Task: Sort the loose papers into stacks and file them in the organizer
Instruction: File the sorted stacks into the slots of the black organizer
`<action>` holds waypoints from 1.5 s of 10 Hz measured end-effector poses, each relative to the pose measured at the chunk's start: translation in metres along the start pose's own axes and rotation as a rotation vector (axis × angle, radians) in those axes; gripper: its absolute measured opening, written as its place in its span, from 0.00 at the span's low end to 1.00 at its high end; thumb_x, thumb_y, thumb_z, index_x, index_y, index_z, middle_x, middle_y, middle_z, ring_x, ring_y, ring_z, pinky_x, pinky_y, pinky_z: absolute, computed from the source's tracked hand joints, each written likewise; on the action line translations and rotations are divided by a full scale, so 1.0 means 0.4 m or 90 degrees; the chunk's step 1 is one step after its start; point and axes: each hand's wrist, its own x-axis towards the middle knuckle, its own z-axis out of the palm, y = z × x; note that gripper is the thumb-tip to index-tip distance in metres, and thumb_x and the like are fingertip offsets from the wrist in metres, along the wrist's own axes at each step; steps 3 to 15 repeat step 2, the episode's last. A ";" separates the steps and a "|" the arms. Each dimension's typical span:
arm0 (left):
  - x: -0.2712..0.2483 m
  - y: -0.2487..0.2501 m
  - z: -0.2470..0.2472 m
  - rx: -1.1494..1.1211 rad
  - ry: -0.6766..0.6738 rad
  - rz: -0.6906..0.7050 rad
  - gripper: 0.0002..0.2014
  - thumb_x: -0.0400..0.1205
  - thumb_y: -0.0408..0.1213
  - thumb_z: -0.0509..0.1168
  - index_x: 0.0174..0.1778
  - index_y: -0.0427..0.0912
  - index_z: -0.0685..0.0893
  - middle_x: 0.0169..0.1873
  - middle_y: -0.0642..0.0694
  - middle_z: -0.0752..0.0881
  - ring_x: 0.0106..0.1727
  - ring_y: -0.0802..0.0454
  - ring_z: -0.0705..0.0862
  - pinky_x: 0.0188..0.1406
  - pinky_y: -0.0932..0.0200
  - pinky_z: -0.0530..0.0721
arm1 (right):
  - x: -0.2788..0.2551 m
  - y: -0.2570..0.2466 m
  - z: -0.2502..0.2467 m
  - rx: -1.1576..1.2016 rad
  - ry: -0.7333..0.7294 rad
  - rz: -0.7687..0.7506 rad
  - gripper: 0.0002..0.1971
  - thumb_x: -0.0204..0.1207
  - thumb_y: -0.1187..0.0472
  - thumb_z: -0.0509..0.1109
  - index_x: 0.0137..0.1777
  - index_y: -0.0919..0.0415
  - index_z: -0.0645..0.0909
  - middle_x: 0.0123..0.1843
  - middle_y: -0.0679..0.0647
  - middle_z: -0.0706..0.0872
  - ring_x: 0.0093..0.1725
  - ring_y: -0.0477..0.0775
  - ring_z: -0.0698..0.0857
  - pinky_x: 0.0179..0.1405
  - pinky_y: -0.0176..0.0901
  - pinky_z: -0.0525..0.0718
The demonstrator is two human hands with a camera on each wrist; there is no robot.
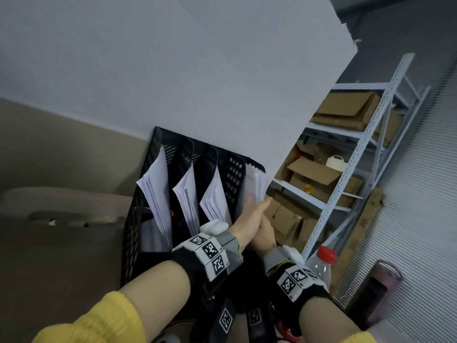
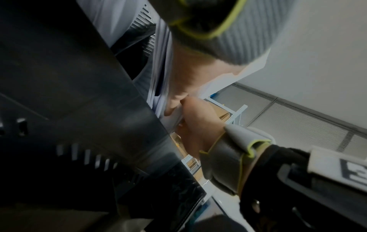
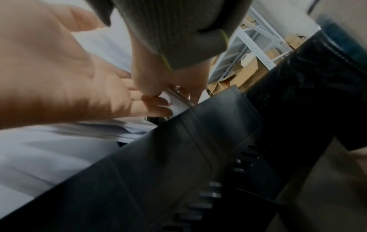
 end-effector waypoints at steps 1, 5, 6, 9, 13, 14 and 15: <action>-0.022 0.007 0.007 0.031 -0.006 -0.053 0.37 0.82 0.59 0.59 0.84 0.49 0.56 0.80 0.48 0.66 0.81 0.49 0.63 0.79 0.50 0.59 | -0.061 0.006 -0.013 0.483 -0.177 0.090 0.40 0.72 0.29 0.36 0.77 0.50 0.65 0.77 0.60 0.71 0.65 0.37 0.73 0.70 0.38 0.72; -0.046 0.030 0.017 0.058 -0.020 -0.075 0.36 0.81 0.60 0.59 0.83 0.49 0.59 0.78 0.46 0.68 0.80 0.46 0.65 0.80 0.46 0.61 | -0.048 0.019 0.021 0.464 -0.126 0.077 0.31 0.80 0.39 0.45 0.78 0.54 0.63 0.77 0.59 0.67 0.76 0.53 0.67 0.73 0.66 0.60; -0.046 0.030 0.017 0.058 -0.020 -0.075 0.36 0.81 0.60 0.59 0.83 0.49 0.59 0.78 0.46 0.68 0.80 0.46 0.65 0.80 0.46 0.61 | -0.048 0.019 0.021 0.464 -0.126 0.077 0.31 0.80 0.39 0.45 0.78 0.54 0.63 0.77 0.59 0.67 0.76 0.53 0.67 0.73 0.66 0.60; -0.046 0.030 0.017 0.058 -0.020 -0.075 0.36 0.81 0.60 0.59 0.83 0.49 0.59 0.78 0.46 0.68 0.80 0.46 0.65 0.80 0.46 0.61 | -0.048 0.019 0.021 0.464 -0.126 0.077 0.31 0.80 0.39 0.45 0.78 0.54 0.63 0.77 0.59 0.67 0.76 0.53 0.67 0.73 0.66 0.60; -0.046 0.030 0.017 0.058 -0.020 -0.075 0.36 0.81 0.60 0.59 0.83 0.49 0.59 0.78 0.46 0.68 0.80 0.46 0.65 0.80 0.46 0.61 | -0.048 0.019 0.021 0.464 -0.126 0.077 0.31 0.80 0.39 0.45 0.78 0.54 0.63 0.77 0.59 0.67 0.76 0.53 0.67 0.73 0.66 0.60; -0.046 0.030 0.017 0.058 -0.020 -0.075 0.36 0.81 0.60 0.59 0.83 0.49 0.59 0.78 0.46 0.68 0.80 0.46 0.65 0.80 0.46 0.61 | -0.048 0.019 0.021 0.464 -0.126 0.077 0.31 0.80 0.39 0.45 0.78 0.54 0.63 0.77 0.59 0.67 0.76 0.53 0.67 0.73 0.66 0.60; -0.046 0.030 0.017 0.058 -0.020 -0.075 0.36 0.81 0.60 0.59 0.83 0.49 0.59 0.78 0.46 0.68 0.80 0.46 0.65 0.80 0.46 0.61 | -0.048 0.019 0.021 0.464 -0.126 0.077 0.31 0.80 0.39 0.45 0.78 0.54 0.63 0.77 0.59 0.67 0.76 0.53 0.67 0.73 0.66 0.60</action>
